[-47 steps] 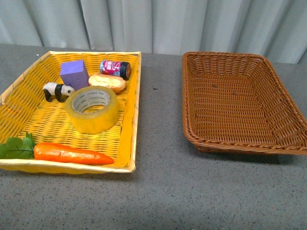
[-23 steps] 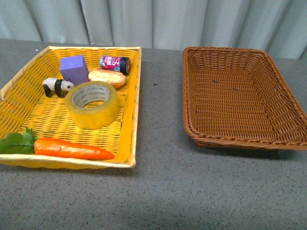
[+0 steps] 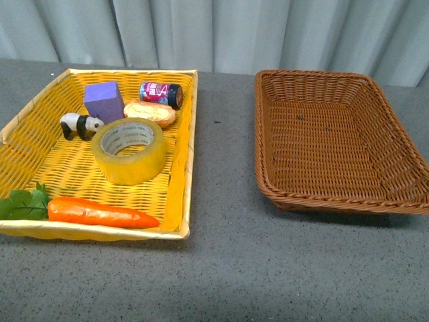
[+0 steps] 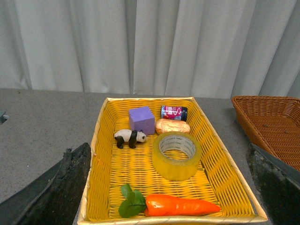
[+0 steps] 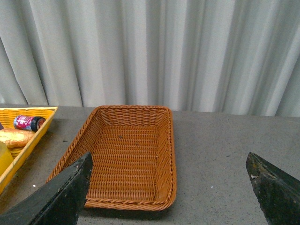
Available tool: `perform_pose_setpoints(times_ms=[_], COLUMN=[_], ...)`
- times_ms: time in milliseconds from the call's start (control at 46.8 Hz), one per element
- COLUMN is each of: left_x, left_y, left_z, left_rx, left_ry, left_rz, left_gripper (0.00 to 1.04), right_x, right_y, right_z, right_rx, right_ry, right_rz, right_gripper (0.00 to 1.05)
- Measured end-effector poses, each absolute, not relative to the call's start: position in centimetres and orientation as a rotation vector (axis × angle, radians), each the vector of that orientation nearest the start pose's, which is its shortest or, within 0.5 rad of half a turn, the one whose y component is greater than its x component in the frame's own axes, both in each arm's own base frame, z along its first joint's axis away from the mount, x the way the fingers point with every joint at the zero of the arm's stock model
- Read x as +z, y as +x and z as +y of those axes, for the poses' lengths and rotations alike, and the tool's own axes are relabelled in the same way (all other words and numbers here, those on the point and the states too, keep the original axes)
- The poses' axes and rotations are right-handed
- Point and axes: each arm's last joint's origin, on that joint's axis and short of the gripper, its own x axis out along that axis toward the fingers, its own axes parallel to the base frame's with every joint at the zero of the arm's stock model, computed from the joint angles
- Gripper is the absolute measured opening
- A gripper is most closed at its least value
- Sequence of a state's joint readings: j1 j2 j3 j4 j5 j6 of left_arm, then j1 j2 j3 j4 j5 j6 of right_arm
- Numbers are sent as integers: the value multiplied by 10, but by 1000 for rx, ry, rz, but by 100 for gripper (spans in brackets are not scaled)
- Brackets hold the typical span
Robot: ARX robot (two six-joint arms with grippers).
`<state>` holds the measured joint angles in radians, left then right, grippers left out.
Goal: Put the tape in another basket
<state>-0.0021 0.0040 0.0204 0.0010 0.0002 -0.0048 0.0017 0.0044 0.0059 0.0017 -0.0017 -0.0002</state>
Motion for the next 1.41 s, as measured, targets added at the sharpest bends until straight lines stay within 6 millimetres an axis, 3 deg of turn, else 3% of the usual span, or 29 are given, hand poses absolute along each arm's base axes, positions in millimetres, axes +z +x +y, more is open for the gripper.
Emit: perform_pose_setpoints(times_ms=[214, 342, 406, 512, 619, 940, 1409], left_x=[170, 166, 167, 174, 176, 136, 104], left_y=[97, 106, 114, 138, 177, 262, 334], left_z=[0, 0, 0, 4, 7, 7, -3], left_rx=[-1, 268, 295, 262, 186, 89, 52], left_ry=[-5, -104, -132, -211, -295, -387, -365], left_rz=[-17, 99, 125, 182, 294, 627, 760], left_gripper=[98, 98, 98, 98, 98, 98, 98], right_x=[165, 165, 165, 165, 165, 165, 165], right_y=[98, 98, 98, 98, 98, 98, 98], right_z=[0, 0, 0, 0, 0, 0, 0], right_rx=[3, 2, 4, 3, 3, 3, 3], right_ry=[0, 0, 0, 0, 0, 0, 0], right_rz=[-3, -4, -4, -4, -4, -4, -4], right_gripper=[96, 96, 96, 96, 96, 96, 96])
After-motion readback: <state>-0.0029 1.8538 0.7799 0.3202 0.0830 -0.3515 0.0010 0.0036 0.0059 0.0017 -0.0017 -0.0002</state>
